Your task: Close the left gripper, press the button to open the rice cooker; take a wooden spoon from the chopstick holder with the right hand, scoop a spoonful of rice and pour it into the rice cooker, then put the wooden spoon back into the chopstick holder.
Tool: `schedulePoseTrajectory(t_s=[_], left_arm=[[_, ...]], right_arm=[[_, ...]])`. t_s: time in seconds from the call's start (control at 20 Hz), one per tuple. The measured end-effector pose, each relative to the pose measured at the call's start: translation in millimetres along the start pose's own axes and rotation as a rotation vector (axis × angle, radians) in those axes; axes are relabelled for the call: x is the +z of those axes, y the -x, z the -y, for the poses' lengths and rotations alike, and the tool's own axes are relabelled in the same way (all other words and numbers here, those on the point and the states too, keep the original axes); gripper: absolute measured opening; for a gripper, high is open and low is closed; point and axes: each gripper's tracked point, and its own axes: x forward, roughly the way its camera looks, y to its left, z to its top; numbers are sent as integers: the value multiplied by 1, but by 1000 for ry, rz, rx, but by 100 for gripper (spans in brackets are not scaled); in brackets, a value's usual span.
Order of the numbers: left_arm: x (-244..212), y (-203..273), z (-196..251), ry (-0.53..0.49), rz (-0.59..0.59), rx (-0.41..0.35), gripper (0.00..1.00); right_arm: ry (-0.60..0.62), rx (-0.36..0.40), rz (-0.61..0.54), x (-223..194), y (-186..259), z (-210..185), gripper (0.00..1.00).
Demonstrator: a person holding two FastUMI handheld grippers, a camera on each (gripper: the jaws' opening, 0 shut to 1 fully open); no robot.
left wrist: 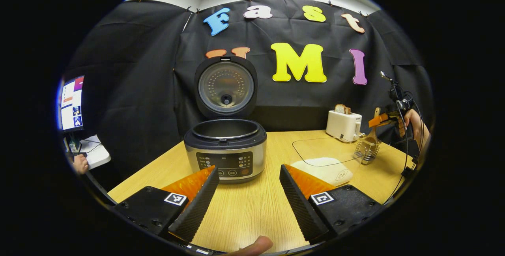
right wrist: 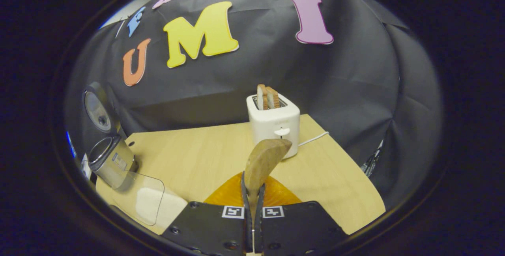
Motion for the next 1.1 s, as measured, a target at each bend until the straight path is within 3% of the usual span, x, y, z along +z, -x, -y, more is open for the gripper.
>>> schedulePoseTrajectory(t_s=[0.5,0.9,1.1], left_arm=[[-10,5,0,-13,-3,-13,98],[-13,10,-8,9,-7,1,98],[-14,12,-9,1,-6,10,98]], right_arm=[[162,-36,162,49,56,-44,2],[331,106,236,51,97,-182,2],[413,93,222,22,78,-223,2]])
